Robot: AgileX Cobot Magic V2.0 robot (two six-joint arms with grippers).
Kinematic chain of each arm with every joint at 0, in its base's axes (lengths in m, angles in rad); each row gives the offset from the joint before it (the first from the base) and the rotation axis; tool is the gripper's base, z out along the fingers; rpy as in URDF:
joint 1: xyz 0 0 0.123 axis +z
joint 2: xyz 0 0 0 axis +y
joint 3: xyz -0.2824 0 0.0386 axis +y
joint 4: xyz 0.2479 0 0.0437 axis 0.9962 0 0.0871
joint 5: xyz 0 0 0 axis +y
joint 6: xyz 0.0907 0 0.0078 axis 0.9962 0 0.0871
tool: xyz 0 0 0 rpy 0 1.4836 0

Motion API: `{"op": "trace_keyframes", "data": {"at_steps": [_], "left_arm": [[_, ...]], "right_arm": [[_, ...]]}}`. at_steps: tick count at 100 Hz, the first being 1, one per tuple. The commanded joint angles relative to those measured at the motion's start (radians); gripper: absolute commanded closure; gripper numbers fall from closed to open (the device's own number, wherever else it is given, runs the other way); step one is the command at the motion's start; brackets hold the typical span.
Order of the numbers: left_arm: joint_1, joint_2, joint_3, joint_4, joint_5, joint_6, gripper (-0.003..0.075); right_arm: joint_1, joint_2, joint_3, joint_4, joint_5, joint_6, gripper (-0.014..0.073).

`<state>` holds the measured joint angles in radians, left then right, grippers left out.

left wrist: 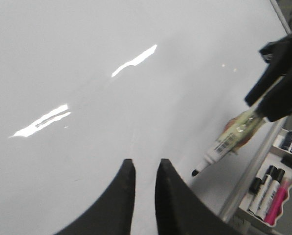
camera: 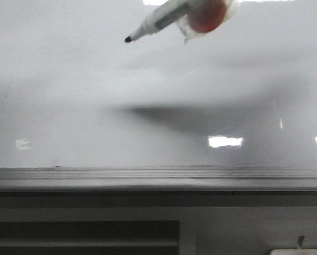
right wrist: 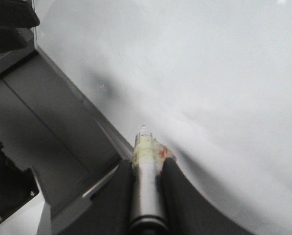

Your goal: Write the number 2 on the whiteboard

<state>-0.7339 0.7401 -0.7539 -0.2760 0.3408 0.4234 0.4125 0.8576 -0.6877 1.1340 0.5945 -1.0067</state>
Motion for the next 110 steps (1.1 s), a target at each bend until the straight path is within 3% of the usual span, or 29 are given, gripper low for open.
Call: {"op": "trace_keyframes", "data": {"at_steps": [1,19,33,60,90,110], "left_arm": [[0.047,-0.016,-0.014,-0.062,-0.098,-0.015,0.0741],[0.104,-0.021,0.054,-0.188,-0.270,-0.018,0.0741],[0.106,-0.021,0.086,-0.223,-0.341,-0.018,0.0741],[0.107,-0.021,0.088,-0.226,-0.400,-0.018,0.0741],[0.107,-0.021,0.088,-0.226,-0.411,-0.018,0.0741],[0.107,-0.019,0.088,-0.226,-0.411,-0.018,0.0741]], "right_arm": [[0.014,-0.075,-0.004,0.053,-0.095,-0.020,0.0638],[0.017,-0.136,0.014,0.051,-0.200,-0.032,0.0638],[0.017,-0.136,0.016,0.051,-0.202,-0.051,0.0638],[0.018,-0.060,0.016,0.056,-0.221,-0.114,0.0639],[0.026,0.030,0.014,0.284,-0.226,-0.368,0.0639],[0.026,0.071,0.014,0.308,-0.237,-0.401,0.0639]]}}
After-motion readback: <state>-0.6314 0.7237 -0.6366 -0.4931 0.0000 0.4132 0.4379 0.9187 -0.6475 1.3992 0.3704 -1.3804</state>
